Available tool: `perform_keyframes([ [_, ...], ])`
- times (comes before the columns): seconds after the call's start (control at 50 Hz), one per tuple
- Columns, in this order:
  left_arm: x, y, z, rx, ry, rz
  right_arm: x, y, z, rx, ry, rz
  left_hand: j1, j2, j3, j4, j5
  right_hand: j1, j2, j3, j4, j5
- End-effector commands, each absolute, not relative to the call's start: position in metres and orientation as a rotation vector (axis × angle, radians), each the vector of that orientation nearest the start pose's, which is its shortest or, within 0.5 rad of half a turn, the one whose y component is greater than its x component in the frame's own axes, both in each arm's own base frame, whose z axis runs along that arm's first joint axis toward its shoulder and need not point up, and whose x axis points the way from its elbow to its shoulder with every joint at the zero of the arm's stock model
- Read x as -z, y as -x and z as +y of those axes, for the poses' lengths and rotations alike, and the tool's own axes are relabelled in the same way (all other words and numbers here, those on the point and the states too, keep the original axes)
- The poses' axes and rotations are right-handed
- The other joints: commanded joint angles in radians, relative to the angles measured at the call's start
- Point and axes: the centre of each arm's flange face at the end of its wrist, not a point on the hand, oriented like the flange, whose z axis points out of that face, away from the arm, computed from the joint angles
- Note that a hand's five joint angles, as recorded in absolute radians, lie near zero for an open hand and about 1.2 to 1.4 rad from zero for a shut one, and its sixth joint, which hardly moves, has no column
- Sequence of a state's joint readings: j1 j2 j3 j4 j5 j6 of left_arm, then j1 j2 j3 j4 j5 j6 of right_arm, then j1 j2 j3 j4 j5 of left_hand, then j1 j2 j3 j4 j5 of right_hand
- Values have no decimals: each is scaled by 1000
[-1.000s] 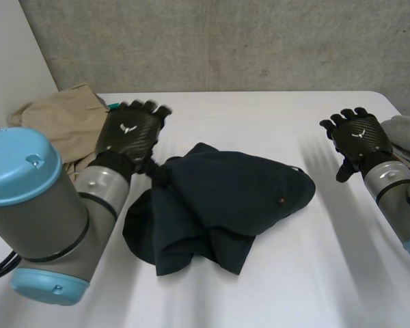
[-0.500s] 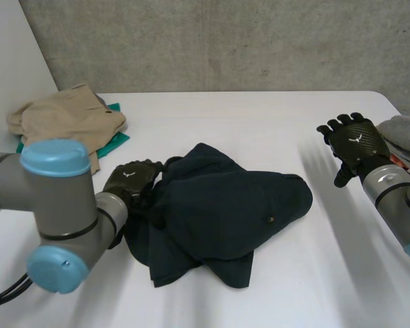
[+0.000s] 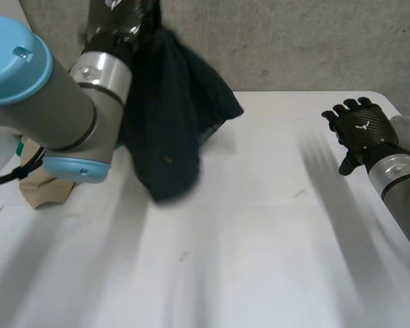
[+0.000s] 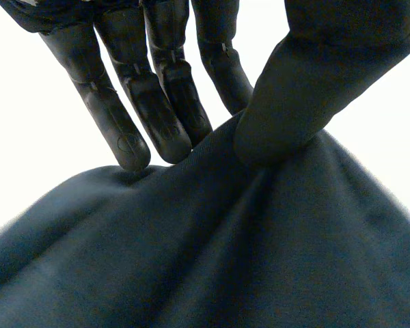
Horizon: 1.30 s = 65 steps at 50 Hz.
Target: Fold the laundry.
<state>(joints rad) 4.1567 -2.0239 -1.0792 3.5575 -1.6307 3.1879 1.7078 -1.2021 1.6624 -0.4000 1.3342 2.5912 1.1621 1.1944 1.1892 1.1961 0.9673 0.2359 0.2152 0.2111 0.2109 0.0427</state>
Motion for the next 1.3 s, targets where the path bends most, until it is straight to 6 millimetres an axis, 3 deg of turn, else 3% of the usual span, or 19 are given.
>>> perform_keyframes([
  [0.02, -308, 381, -251, 2965, -859, 2024, -201, -197, -343, 2261, 1026, 2122, 234, 202, 207, 200, 254, -61, -41, -37, -36, -43],
  [0.08, -277, 393, -233, 2853, -999, 2164, -203, -197, -344, 2268, 1026, 2114, 234, 202, 207, 200, 254, -61, -41, -37, -36, -43],
  [0.1, -252, 399, -221, 2758, -1082, 2257, -204, -196, -345, 2273, 1024, 2113, 234, 202, 207, 200, 254, -61, -41, -37, -36, -43],
  [0.18, -206, 407, -193, 2561, -1232, 2423, -206, -196, -347, 2276, 1026, 2107, 234, 202, 207, 200, 254, -61, -41, -37, -36, -43],
  [0.26, -177, 402, -174, 2376, -1331, 2540, -208, -196, -348, 2274, 1022, 2111, 234, 202, 207, 200, 254, -61, -41, -37, -36, -43],
  [0.28, -174, 400, -172, 2351, -1339, 2555, -208, -196, -348, 2271, 1024, 2114, 234, 202, 207, 200, 254, -61, -41, -37, -36, -43],
  [0.3, -173, 398, -169, 2336, -1345, 2563, -208, -196, -348, 2270, 1027, 2116, 92, 60, 65, 58, 112, -61, -41, -37, -36, -43],
  [0.32, -170, 395, -166, 2311, -1355, 2577, -208, -195, -348, 2272, 1025, 2116, -203, -235, -230, -237, -183, -61, -41, -37, -36, -43],
  [0.36, -172, 393, -164, 2311, -1355, 2577, -209, -196, -349, 2274, 1026, 2113, -317, -349, -344, -351, -297, -61, -41, -37, -36, -43],
  [0.46, -206, 384, -162, 2436, -1305, 2504, -209, -197, -348, 2274, 1029, 2108, -563, -596, -590, -597, -543, -61, -41, -37, -36, -43],
  [0.56, -245, 361, -179, 2570, -1136, 2401, -208, -199, -345, 2255, 1034, 2114, -872, -904, -899, -906, -851, -61, -41, -37, -36, -43],
  [0.68, -253, 325, -208, 2543, -951, 2376, -210, -200, -341, 2226, 1040, 2131, -872, -905, -899, -906, -852, -61, -41, -37, -36, -43],
  [0.78, -237, 307, -222, 2435, -954, 2336, -209, -200, -339, 2211, 1044, 2142, -863, -896, -891, -897, -843, -61, -41, -37, -36, -43],
  [0.84, -230, 306, -230, 2391, -1005, 2276, -208, -200, -338, 2203, 1045, 2148, -866, -899, -893, -900, -846, -61, -41, -37, -36, -43],
  [0.88, -214, 309, -243, 2314, -1067, 2236, -206, -201, -337, 2196, 1048, 2149, -863, -896, -891, -897, -843, -61, -41, -37, -36, -43],
  [1.02, -184, 320, -293, 2185, -1183, 2067, -199, -201, -335, 2166, 1055, 2172, -861, -893, -888, -895, -840, -61, -41, -37, -36, -43],
  [1.22, -137, 340, -340, 2144, -1220, 2027, -190, -203, -336, 2131, 1069, 2189, -852, -884, -879, -886, -832, -61, -41, -37, -36, -43],
  [1.3, -118, 345, -352, 2143, -1242, 2030, -182, -203, -337, 2113, 1103, 2205, -621, -653, -648, -655, -600, -61, -41, -37, -36, -43],
])
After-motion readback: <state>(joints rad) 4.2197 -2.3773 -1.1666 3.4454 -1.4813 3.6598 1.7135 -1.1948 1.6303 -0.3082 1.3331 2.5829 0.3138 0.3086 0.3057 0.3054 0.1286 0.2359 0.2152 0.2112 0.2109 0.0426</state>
